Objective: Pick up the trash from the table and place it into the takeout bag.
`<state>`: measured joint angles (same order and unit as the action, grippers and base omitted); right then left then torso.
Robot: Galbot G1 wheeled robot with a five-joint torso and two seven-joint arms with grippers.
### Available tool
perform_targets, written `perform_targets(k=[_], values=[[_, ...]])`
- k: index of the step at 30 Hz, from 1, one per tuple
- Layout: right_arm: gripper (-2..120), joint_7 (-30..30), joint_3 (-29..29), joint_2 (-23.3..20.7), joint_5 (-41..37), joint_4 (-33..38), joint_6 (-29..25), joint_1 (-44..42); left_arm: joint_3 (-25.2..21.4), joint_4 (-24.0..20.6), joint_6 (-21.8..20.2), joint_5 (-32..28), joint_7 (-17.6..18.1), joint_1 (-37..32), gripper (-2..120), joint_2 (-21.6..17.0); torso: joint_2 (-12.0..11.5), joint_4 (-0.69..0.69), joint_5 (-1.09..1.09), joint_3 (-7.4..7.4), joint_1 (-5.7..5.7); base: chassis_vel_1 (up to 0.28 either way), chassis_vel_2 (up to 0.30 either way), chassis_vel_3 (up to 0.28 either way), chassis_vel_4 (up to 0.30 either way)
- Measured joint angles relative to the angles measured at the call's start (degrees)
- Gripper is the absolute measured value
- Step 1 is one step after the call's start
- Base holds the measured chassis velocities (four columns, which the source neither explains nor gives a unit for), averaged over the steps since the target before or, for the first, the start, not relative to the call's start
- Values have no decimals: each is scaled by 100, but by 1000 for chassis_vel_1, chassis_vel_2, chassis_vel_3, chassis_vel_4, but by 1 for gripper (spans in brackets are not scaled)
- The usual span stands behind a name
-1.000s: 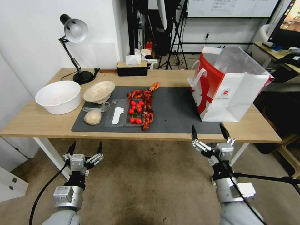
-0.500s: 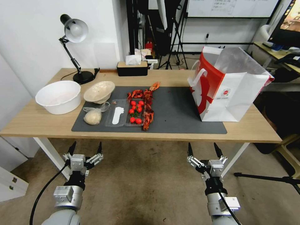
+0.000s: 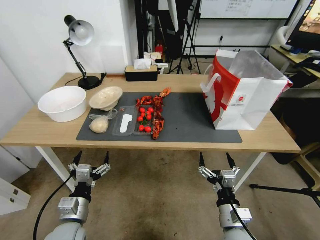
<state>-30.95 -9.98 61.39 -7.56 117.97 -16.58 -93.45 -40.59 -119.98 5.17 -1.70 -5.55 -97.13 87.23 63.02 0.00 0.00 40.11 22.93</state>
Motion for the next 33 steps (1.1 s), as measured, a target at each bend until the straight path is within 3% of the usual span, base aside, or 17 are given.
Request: perform_targets(k=[7, 19, 26, 33], values=[[100, -12, -10, 5, -3, 22, 20, 22, 2, 26, -24, -223, -35, 200, 100, -214, 0, 0, 0, 0, 0, 0, 0, 0, 0], [100, -33, 224, -29, -4, 30, 188, 342, -37, 208, -618, -1138, 9, 947, 100, -859, 0, 2, 0, 0, 0, 0, 0, 0, 0], [100, -44, 382, -42, -7, 21, 308, 552, 131, 621, -899, -1917, -16, 1596, 100, -1451, 0, 0, -1, 0, 0, 0, 0, 0, 0], [100, -93, 352, -46, -10, 7, 378, 517, 287, 919, -1007, -2235, -78, 2047, 100, -1841, 0, 0, 0, 0, 0, 0, 0, 0, 0]])
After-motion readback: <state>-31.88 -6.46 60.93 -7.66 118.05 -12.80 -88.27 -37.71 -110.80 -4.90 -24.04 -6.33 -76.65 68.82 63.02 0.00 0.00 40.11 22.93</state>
